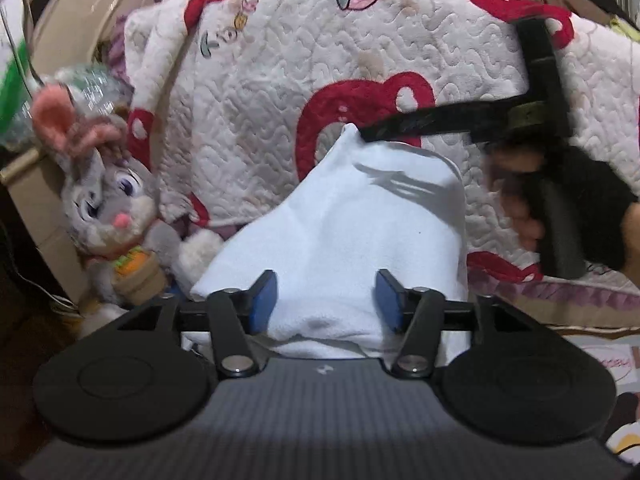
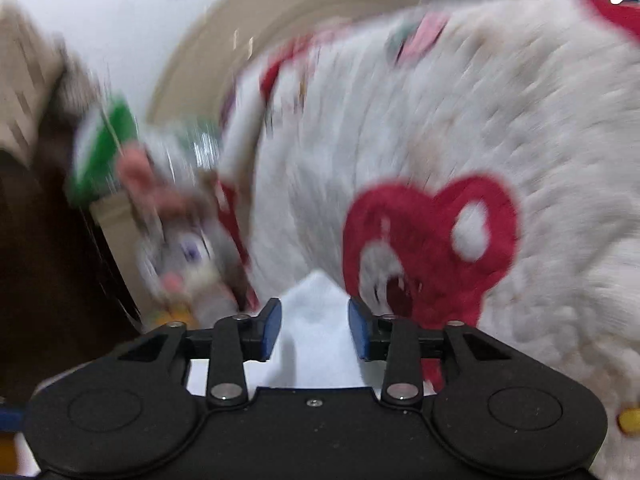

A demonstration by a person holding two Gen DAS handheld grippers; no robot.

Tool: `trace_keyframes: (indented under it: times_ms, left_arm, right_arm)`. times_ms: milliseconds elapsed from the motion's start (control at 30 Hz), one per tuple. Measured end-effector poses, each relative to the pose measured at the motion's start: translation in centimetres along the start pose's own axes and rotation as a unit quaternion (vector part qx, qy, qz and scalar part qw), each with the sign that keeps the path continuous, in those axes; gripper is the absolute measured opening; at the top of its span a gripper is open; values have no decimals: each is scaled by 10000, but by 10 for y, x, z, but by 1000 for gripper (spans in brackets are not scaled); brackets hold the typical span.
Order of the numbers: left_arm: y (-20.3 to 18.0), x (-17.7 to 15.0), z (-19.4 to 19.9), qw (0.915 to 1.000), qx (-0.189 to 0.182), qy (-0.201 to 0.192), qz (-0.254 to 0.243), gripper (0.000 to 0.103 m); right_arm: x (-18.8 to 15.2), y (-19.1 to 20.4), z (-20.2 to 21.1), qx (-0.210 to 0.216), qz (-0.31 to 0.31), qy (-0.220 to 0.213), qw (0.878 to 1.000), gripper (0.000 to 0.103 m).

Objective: Fold clothes
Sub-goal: 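Lift the folded shirt with both grippers and carry it toward the clothes stack, then lower the folded shirt onto the clothes stack and open both grippers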

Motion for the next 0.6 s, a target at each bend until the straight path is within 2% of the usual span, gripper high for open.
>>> trace_keyframes:
  times_ms: [67, 133, 233, 367, 467, 600]
  left_arm:
    - [-5, -2, 8, 9999, 108, -57, -60, 66]
    - [-9, -5, 15, 9997, 217, -109, -13, 71]
    - [-18, -10, 27, 9995, 173, -223, 122, 79]
    - [-28, -16, 48, 9976, 171, -605, 291, 89]
    - [-46, -36, 50, 9984, -16, -447, 343, 93]
    - [-68, -64, 46, 9985, 189, -188, 481, 97]
  right_arm:
    - [-5, -9, 31, 299, -354, -226, 9987, 59]
    - [-14, -16, 58, 491, -542, -369, 9966, 60]
    - [-31, -23, 78, 481, -467, -348, 9971, 60]
    - [-51, -34, 100, 656, -653, -212, 9955, 62]
    - [-75, -36, 117, 772, -629, -135, 9949, 62]
    - [-106, -43, 144, 773, -597, -113, 9952, 63]
Point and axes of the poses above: each gripper's, at about its wrist camera, not at the fingertips, and z roughly against the way its jaws point, y to its left, x to its top, the point moved 8 cm from there along -z, roughly the way its jaws point, and after that the axes turned 15 degrees about -x, right-handed, at the moved point
